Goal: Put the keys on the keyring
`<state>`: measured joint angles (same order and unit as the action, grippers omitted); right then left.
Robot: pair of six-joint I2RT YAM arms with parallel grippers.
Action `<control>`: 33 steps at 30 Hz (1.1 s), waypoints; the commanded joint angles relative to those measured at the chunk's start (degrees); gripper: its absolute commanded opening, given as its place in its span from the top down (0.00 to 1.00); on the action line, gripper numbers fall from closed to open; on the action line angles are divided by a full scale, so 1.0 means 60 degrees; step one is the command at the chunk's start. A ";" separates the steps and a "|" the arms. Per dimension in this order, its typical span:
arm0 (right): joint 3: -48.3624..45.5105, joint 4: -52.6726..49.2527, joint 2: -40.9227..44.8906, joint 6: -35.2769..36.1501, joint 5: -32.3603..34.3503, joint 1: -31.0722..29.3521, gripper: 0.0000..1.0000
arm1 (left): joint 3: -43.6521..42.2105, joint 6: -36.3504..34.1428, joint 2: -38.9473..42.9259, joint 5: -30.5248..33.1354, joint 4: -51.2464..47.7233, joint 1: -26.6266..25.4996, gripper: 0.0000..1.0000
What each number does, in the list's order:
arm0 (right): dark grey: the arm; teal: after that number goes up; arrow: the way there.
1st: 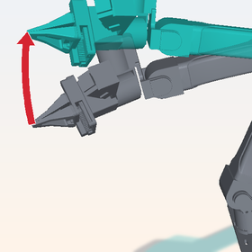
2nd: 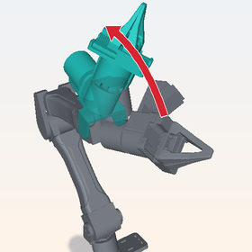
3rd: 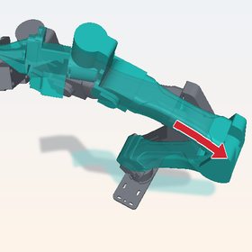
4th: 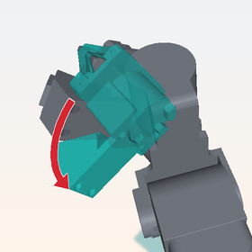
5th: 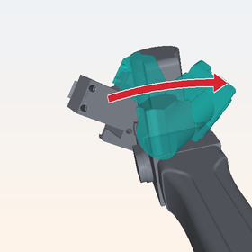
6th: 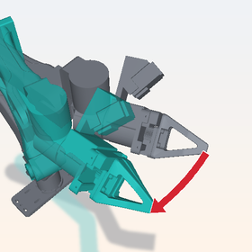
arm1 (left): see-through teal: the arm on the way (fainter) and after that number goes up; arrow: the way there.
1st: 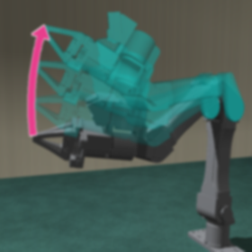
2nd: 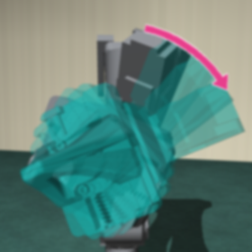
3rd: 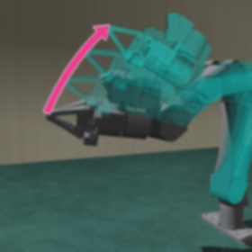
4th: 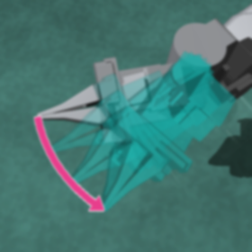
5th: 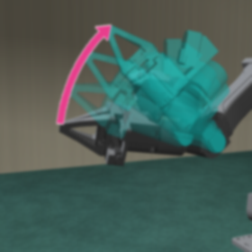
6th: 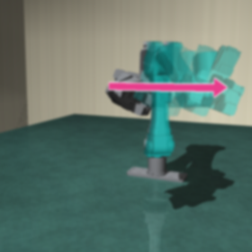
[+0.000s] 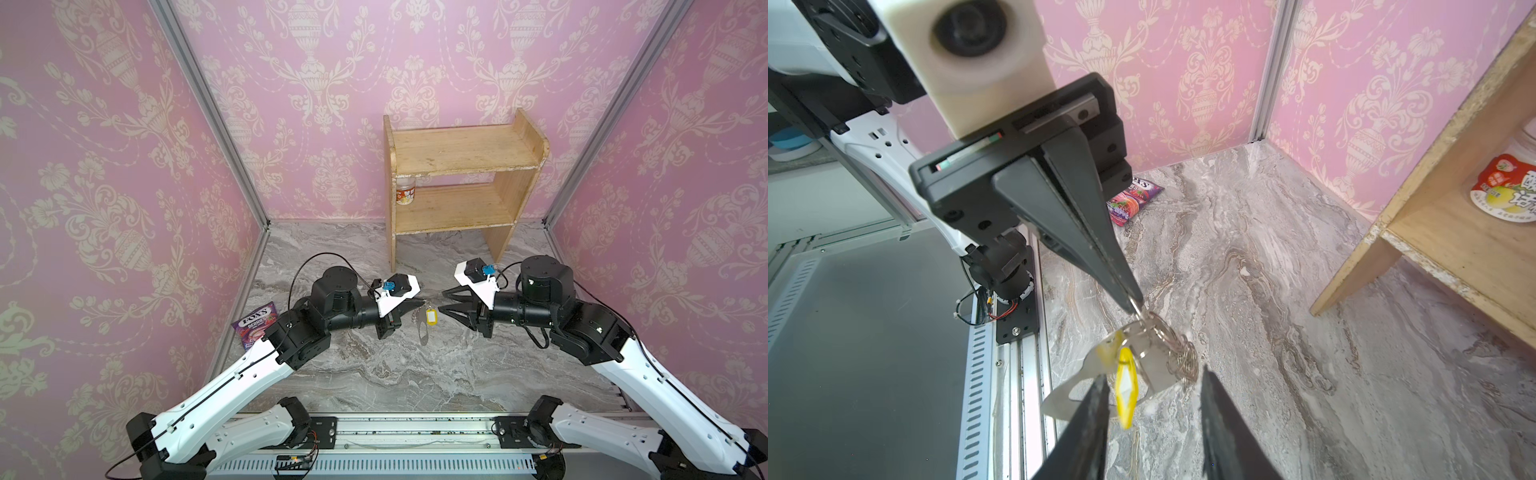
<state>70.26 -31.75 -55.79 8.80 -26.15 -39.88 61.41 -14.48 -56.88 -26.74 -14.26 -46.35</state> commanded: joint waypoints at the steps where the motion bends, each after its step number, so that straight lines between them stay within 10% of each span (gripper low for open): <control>1: 0.0111 0.0401 -0.0216 -0.0342 -0.0799 0.0205 0.63 | -0.0112 -0.0231 0.0350 -0.0489 0.0752 -0.0026 1.00; 13: 0.0335 0.0720 -0.0423 -0.0806 -0.1901 0.0473 0.65 | -0.0274 -0.0482 0.0505 -0.0671 0.0987 -0.0024 1.00; 33: 0.0148 0.0823 0.0115 -0.0386 -0.0087 -0.0738 0.62 | 0.0147 -0.0209 -0.0047 0.0106 0.1294 -0.0049 1.00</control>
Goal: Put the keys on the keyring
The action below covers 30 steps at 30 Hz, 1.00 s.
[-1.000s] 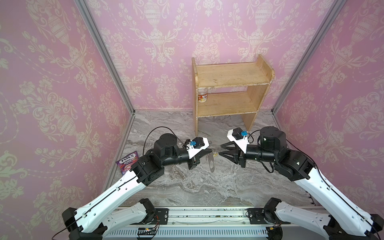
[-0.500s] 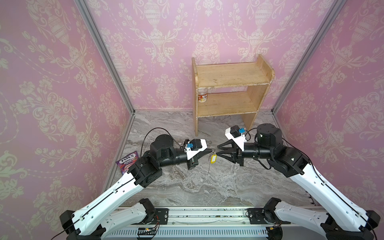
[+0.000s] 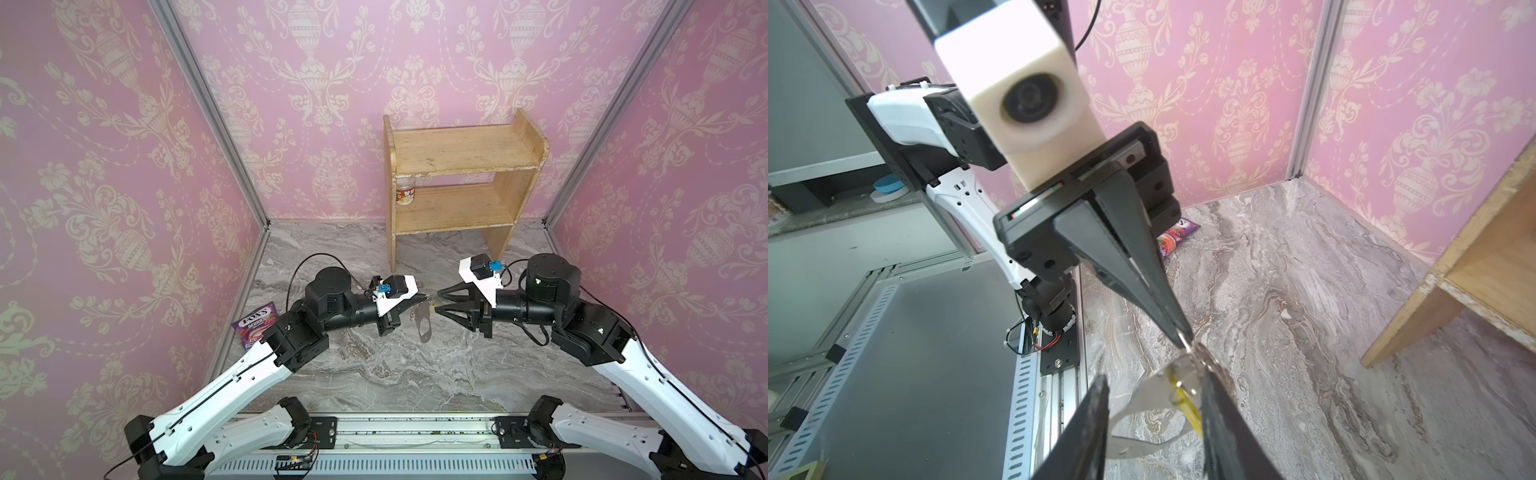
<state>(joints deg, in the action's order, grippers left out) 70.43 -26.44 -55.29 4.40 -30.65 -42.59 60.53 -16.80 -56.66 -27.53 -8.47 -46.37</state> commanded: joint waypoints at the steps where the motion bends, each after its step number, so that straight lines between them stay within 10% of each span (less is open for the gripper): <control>1: 0.0126 -0.0081 0.0042 0.0414 0.0854 -0.0371 0.63 | 0.0308 0.0192 -0.0106 0.0228 0.0327 -0.0050 1.00; 30: -0.0342 -0.0112 -0.0072 0.0672 0.2459 -0.0690 0.75 | 0.0356 0.0280 0.0043 0.0300 0.0302 -0.0057 1.00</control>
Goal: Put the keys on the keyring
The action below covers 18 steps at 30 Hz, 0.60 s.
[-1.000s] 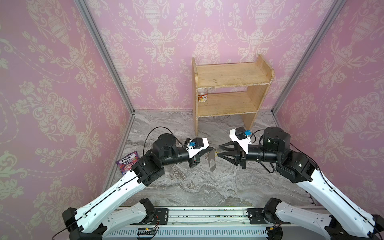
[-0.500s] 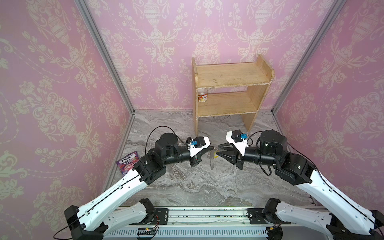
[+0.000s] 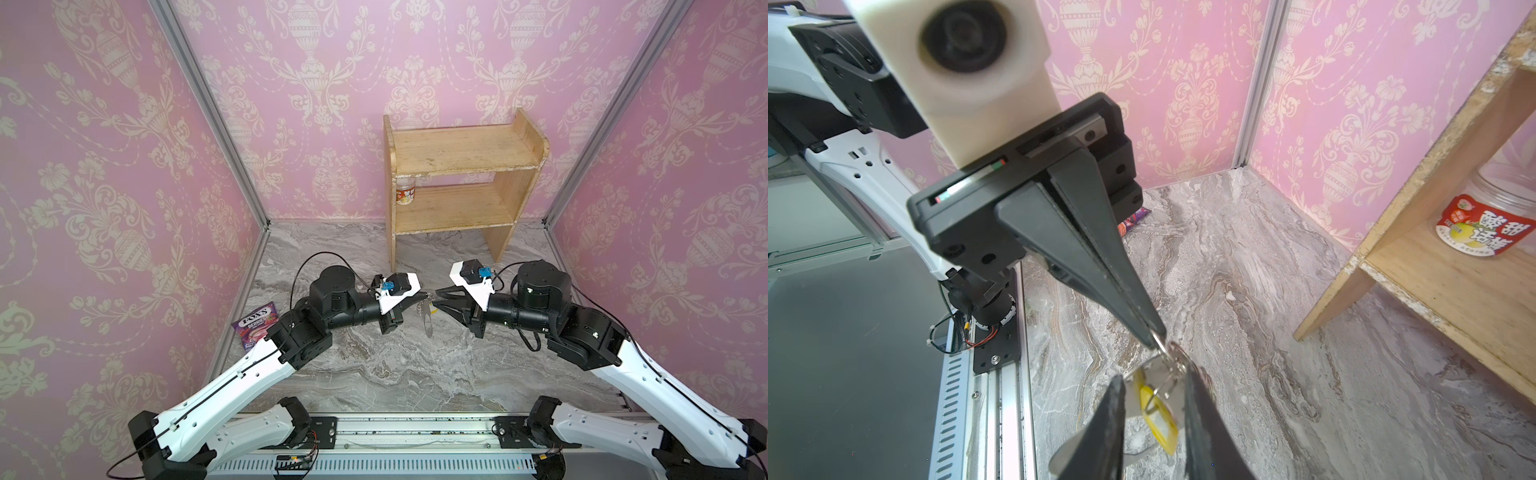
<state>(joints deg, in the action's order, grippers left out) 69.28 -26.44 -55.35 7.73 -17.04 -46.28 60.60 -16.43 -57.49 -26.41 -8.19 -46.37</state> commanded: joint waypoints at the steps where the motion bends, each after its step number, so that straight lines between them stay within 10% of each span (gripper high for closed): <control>1: -0.0164 -0.0100 -0.0083 0.0106 0.0206 -0.0071 0.75 | 0.0345 0.0216 0.0178 0.0099 0.0252 -0.0050 1.00; 18: -0.0162 -0.0132 -0.0090 0.0102 0.0302 -0.0079 0.88 | 0.0417 0.0249 0.0237 0.0022 0.0239 -0.0067 1.00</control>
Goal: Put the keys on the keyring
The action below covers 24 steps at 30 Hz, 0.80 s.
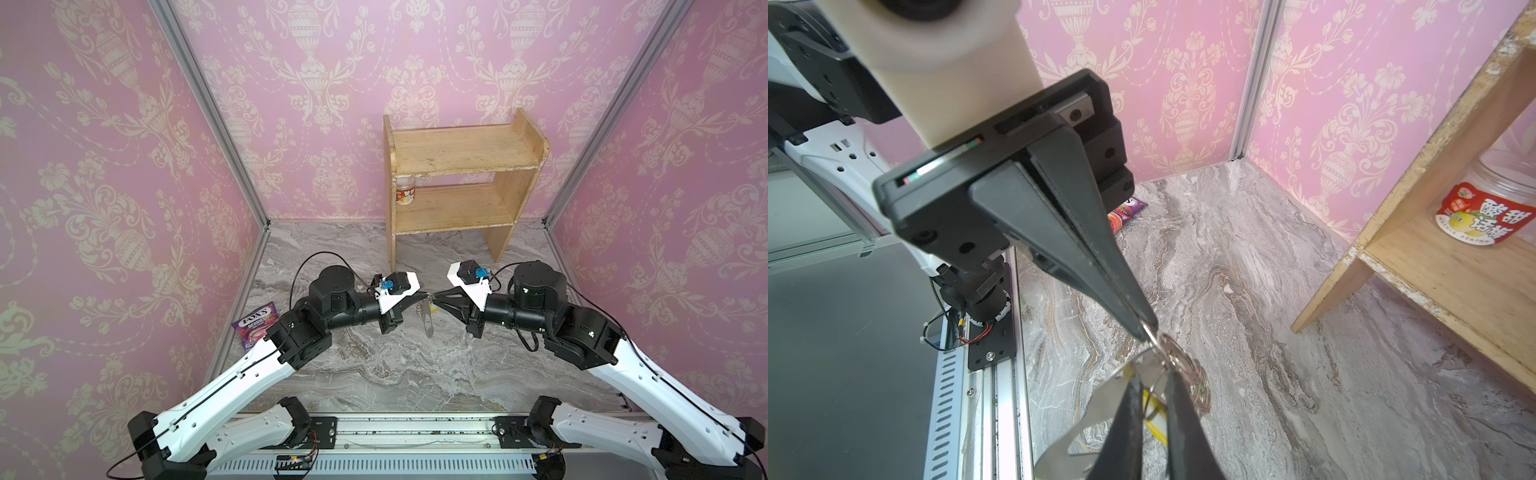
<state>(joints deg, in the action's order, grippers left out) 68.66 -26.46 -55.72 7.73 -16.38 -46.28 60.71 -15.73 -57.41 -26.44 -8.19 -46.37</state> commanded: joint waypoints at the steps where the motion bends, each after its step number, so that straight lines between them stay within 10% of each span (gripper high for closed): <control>1: -0.0062 -0.0117 -0.0016 0.0104 0.0200 -0.0071 0.89 | 0.0385 0.0137 0.0231 0.0025 0.0239 -0.0065 1.00; 24: -0.0135 -0.0136 -0.0088 0.0111 0.0184 -0.0076 1.00 | 0.0357 0.0433 0.0237 0.0097 0.0818 -0.0069 1.00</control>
<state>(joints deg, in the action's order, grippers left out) 68.66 -26.37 -55.79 7.92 -15.57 -46.28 61.04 -15.05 -57.36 -26.44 -7.55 -46.37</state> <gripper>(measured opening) 0.037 0.041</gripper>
